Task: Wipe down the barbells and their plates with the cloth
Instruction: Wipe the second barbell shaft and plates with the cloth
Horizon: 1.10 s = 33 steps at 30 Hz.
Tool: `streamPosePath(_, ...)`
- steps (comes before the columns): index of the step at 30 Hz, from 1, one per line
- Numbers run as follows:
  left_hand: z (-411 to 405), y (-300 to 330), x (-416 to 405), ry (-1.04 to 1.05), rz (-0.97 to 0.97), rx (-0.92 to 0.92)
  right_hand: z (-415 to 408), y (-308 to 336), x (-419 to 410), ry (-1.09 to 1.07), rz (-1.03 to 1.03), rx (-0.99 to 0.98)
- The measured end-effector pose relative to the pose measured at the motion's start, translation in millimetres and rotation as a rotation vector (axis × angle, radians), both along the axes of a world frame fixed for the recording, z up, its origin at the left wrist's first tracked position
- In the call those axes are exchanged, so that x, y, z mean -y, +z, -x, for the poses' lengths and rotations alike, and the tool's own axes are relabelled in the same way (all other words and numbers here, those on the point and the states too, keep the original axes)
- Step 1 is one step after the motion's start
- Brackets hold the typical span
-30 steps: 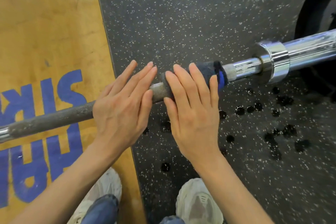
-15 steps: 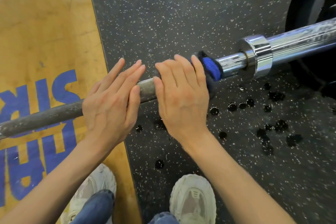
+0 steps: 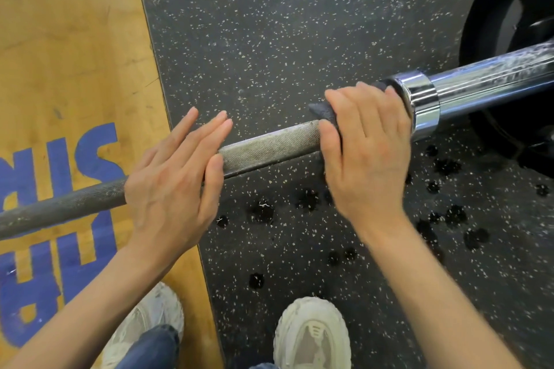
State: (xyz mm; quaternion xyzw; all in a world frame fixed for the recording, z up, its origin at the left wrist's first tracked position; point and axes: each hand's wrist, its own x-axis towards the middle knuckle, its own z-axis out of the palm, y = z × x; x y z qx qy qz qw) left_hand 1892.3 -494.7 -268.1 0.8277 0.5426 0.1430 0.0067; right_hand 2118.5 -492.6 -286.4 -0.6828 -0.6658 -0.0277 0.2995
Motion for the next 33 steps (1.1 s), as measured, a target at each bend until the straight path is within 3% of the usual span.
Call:
streamPosePath(3,-1,0,-1,0.000,-0.004,-0.006,50,5,5,-0.073,0.025,-0.152)
streamPosePath(7,1,1,-2,-0.003,-0.002,-0.009,29,-3,5,0.197,-0.005,0.028)
streamPosePath(9,1,1,-4,-0.004,0.003,-0.003,7,-7,-1,0.045,-0.031,0.017)
streamPosePath(12,0,0,-5,-0.003,-0.002,-0.008,38,1,0,-0.159,-0.004,-0.155)
streamPosePath(14,0,0,-7,-0.003,-0.004,-0.006,61,-2,7,-0.046,0.015,-0.163)
streamPosePath(17,1,1,-10,-0.006,0.003,0.002,36,-9,1,0.156,-0.020,-0.004)
streamPosePath(22,0,4,-17,0.013,0.032,0.011,37,-8,-8,-0.155,-0.046,-0.178)
streamPosePath(24,-1,5,-19,0.023,0.048,0.013,66,-8,0,-0.087,-0.024,-0.208)
streamPosePath(28,0,7,-25,0.049,0.077,0.014,43,-20,-4,0.166,-0.056,-0.031)
streamPosePath(33,0,7,-32,0.089,0.089,0.026,31,-21,-18,-0.080,-0.116,-0.183)
